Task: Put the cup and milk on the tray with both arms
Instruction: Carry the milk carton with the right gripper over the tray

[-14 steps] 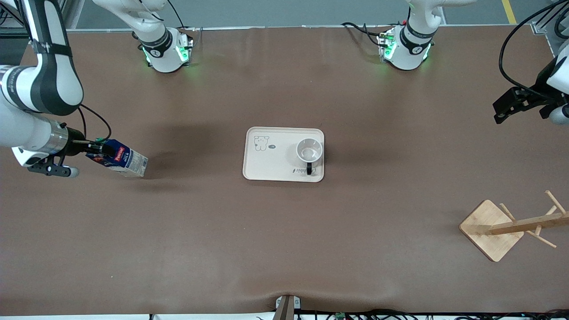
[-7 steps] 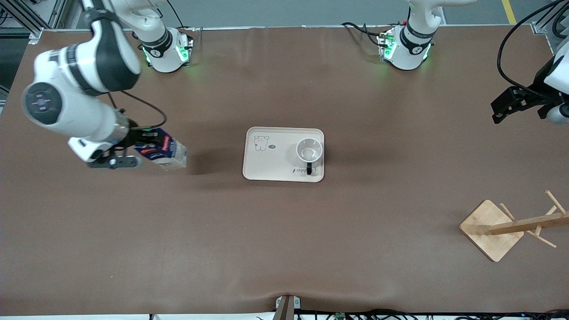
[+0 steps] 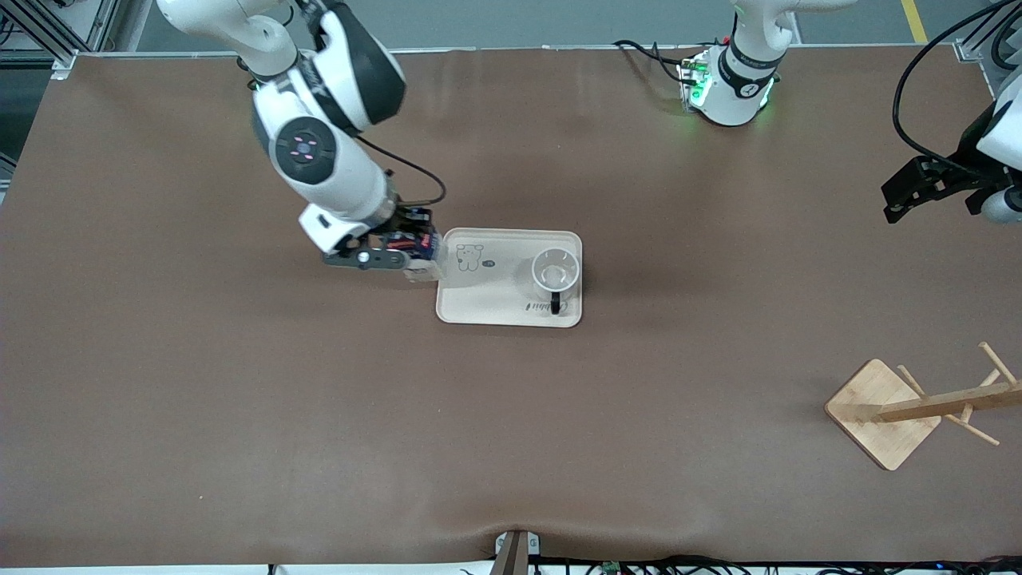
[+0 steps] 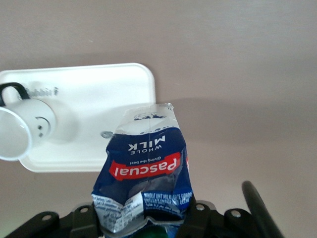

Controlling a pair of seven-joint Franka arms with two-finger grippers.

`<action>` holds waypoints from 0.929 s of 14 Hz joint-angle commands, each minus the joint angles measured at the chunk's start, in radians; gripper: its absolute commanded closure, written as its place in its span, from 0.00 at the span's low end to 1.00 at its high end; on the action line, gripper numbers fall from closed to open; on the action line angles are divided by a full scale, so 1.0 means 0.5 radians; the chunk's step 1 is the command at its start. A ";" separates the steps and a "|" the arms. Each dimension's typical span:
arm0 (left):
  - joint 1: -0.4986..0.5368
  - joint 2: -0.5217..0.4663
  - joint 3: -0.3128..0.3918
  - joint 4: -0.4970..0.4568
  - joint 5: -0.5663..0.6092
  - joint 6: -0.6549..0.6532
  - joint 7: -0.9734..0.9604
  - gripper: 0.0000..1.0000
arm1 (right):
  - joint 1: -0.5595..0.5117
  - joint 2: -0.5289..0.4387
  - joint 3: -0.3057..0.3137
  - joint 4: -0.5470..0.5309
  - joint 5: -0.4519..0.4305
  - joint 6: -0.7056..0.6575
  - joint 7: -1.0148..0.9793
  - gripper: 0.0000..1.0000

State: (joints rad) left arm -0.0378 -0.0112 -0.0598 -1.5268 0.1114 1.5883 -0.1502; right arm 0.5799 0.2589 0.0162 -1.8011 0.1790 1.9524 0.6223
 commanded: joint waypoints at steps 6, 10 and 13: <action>0.005 -0.027 0.009 -0.033 -0.029 0.048 0.024 0.00 | 0.209 0.212 -0.029 0.046 0.038 0.265 0.182 0.64; 0.005 -0.024 0.009 -0.030 -0.029 0.048 0.015 0.00 | 0.233 0.246 -0.032 0.056 0.013 0.314 0.216 0.13; 0.002 -0.024 0.009 -0.030 -0.029 0.060 0.006 0.00 | 0.230 0.246 -0.032 0.059 0.013 0.326 0.219 0.09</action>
State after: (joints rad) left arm -0.0374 -0.0111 -0.0588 -1.5294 0.1113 1.6037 -0.1502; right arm 0.6805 0.3718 0.0139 -1.7926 0.1795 2.1164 0.7164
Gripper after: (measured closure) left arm 0.000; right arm 0.106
